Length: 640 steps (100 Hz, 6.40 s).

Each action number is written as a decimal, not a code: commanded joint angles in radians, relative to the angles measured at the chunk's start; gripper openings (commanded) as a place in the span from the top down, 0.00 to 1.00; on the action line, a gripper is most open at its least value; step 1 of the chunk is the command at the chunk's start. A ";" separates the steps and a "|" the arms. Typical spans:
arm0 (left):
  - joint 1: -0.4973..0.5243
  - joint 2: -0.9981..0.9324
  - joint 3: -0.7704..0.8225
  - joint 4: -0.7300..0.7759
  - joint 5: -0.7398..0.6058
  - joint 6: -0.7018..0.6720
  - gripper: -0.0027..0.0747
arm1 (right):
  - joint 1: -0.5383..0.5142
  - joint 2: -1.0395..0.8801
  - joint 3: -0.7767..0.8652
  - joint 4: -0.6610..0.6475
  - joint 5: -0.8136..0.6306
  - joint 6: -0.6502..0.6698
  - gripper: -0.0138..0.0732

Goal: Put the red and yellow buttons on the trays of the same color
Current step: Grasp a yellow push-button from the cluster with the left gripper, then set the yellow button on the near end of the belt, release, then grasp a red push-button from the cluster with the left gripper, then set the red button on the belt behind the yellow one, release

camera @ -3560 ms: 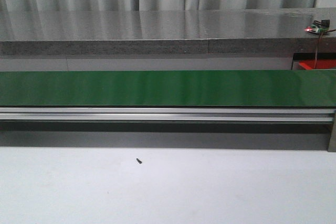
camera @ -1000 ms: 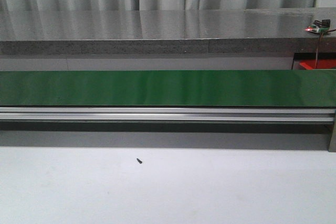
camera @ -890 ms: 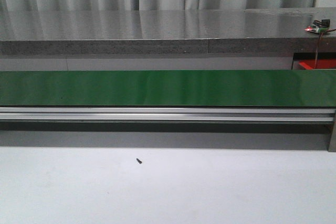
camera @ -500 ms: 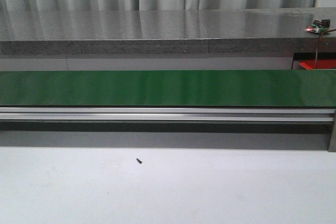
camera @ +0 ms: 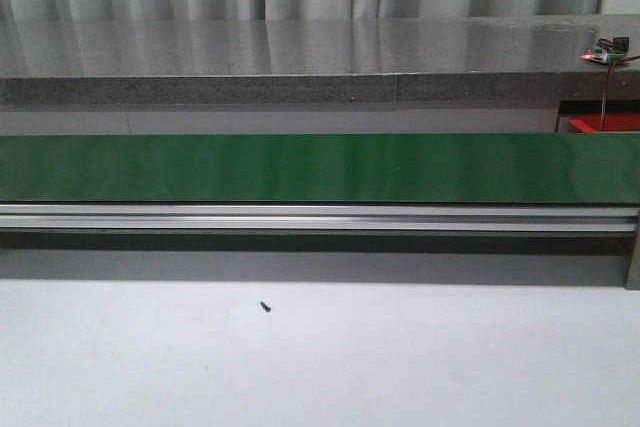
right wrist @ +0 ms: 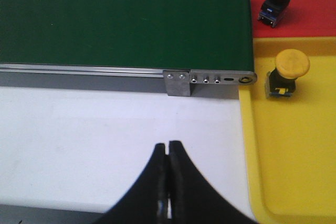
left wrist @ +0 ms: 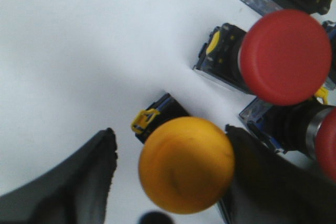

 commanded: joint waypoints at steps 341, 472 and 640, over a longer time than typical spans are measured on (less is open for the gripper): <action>-0.089 -0.408 0.117 -0.022 0.072 0.123 0.21 | 0.002 0.002 -0.024 -0.001 -0.066 -0.008 0.92; -0.089 -0.146 0.114 -0.012 -0.111 0.123 0.43 | 0.002 0.002 -0.024 -0.001 -0.066 -0.008 0.92; -0.280 -0.325 0.103 -0.054 0.008 0.154 0.43 | 0.002 0.002 -0.024 -0.001 -0.066 -0.008 0.92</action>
